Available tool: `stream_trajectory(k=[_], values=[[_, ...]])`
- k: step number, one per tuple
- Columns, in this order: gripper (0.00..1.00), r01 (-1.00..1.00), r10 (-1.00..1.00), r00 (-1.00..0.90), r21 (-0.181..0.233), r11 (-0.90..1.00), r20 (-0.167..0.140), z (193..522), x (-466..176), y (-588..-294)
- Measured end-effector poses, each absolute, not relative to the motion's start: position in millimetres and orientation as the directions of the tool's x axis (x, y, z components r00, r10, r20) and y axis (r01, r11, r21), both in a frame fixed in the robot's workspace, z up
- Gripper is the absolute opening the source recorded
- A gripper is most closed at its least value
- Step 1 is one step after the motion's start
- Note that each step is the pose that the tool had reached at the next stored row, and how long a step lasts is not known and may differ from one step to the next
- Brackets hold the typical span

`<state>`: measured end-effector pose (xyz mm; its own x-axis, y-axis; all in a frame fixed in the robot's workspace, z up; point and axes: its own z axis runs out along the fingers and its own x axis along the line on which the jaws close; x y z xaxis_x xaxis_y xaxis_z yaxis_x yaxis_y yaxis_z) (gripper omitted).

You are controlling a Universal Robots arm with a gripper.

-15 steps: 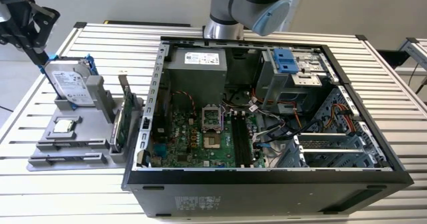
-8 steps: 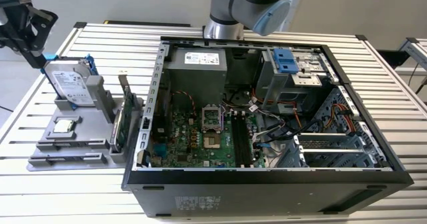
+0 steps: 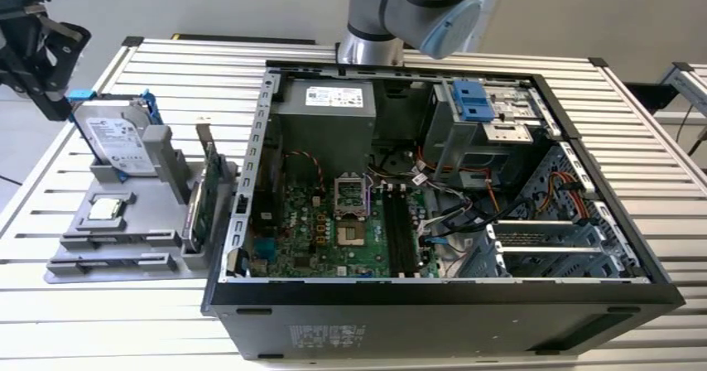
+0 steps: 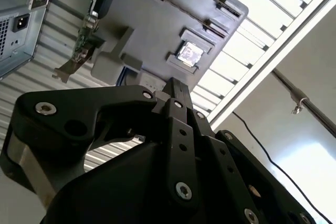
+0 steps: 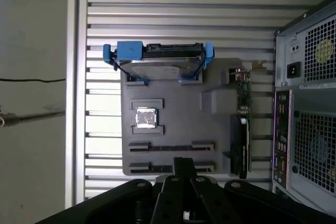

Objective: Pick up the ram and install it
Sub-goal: 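Reach for the ram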

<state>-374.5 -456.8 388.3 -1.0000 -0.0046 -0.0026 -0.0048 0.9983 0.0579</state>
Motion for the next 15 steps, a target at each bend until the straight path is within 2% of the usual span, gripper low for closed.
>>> stream_trajectory(k=[15], values=[[0.0, -0.034, -0.034, -0.999, 0.058, 0.998, -0.003, 388, -375, -476]])
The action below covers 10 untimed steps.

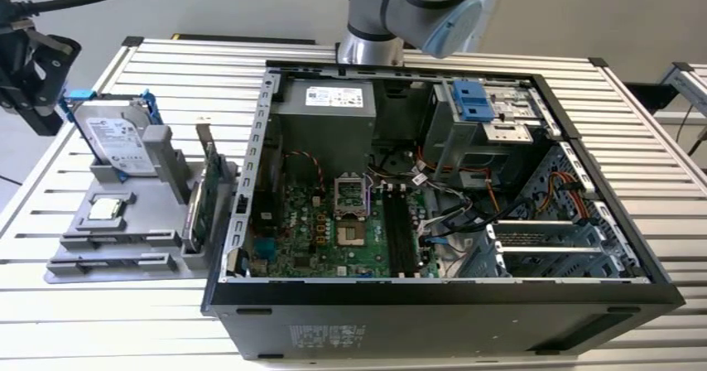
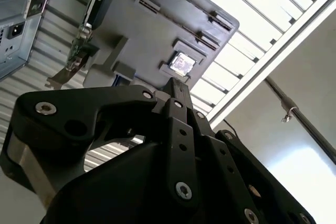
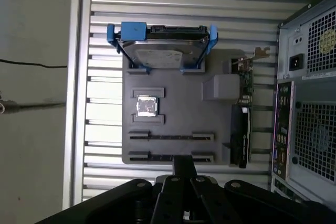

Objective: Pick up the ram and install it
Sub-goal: 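Reach for the ram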

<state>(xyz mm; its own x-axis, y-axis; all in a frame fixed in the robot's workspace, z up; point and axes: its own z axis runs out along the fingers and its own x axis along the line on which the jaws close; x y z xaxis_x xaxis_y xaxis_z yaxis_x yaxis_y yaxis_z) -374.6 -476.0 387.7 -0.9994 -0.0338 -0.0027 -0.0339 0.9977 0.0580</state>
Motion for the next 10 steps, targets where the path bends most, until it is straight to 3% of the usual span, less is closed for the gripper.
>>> stream_trajectory(k=[10], values=[[0.0, -0.046, -0.046, -0.999, 0.058, 0.997, -0.002, 388, -375, -492]])
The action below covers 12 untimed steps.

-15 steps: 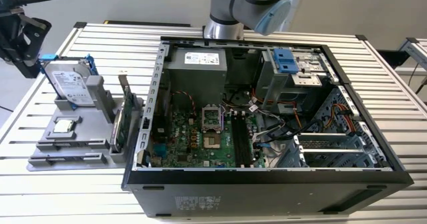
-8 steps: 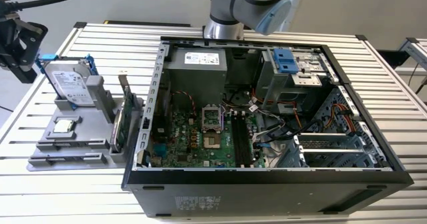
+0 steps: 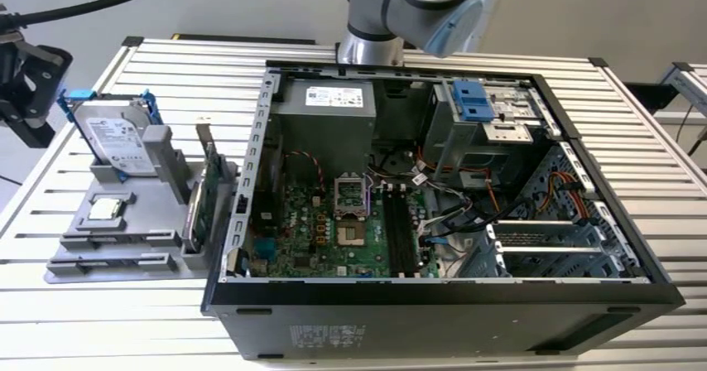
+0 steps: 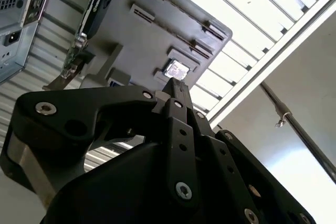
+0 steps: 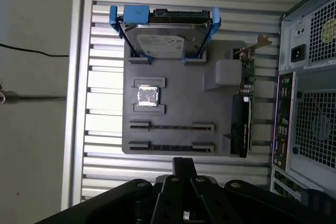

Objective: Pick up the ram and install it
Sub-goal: 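Reach for the ram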

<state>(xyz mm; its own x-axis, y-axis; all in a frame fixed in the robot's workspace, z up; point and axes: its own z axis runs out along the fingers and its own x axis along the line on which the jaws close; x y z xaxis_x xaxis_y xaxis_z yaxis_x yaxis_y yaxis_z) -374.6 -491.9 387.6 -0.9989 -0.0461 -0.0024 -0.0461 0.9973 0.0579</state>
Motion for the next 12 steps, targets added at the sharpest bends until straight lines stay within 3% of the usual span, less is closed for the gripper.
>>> stream_trajectory(k=[12], values=[[0.0, -0.05, -0.05, -0.999, 0.058, 0.997, -0.002, 386.9, -374.5, -498.5]])
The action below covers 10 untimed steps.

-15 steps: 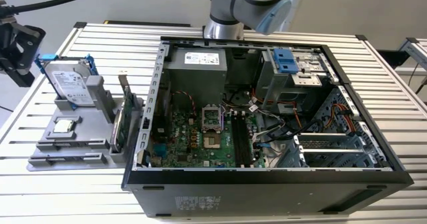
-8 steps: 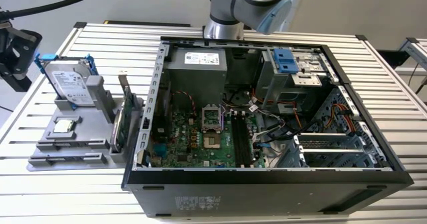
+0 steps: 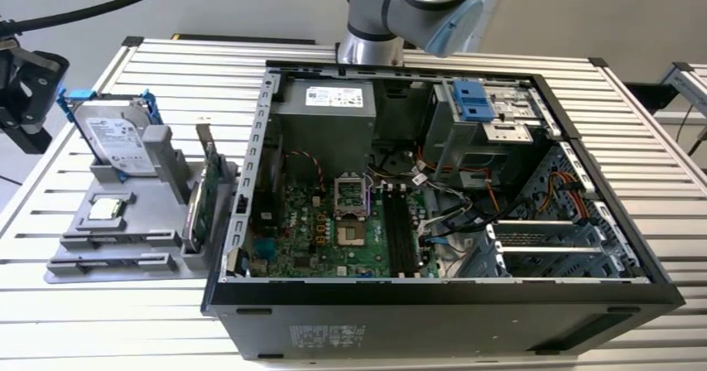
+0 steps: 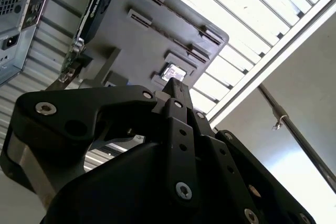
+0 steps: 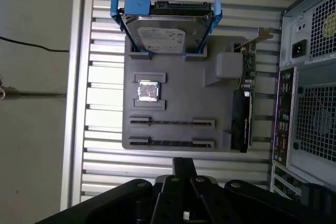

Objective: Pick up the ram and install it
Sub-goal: 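Reach for the ram, then pick up the ram and move it above insertion slot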

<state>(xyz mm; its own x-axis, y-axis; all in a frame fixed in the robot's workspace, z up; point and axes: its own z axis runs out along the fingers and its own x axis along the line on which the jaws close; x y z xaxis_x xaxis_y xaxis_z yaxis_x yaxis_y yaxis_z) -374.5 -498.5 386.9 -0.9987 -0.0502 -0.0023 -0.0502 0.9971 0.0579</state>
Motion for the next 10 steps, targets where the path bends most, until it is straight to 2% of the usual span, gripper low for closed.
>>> stream_trajectory(k=[10], values=[[0.0, -0.06, -0.06, -0.998, 0.058, 0.996, -0.002, 386.8, -374.6, -498.5]])
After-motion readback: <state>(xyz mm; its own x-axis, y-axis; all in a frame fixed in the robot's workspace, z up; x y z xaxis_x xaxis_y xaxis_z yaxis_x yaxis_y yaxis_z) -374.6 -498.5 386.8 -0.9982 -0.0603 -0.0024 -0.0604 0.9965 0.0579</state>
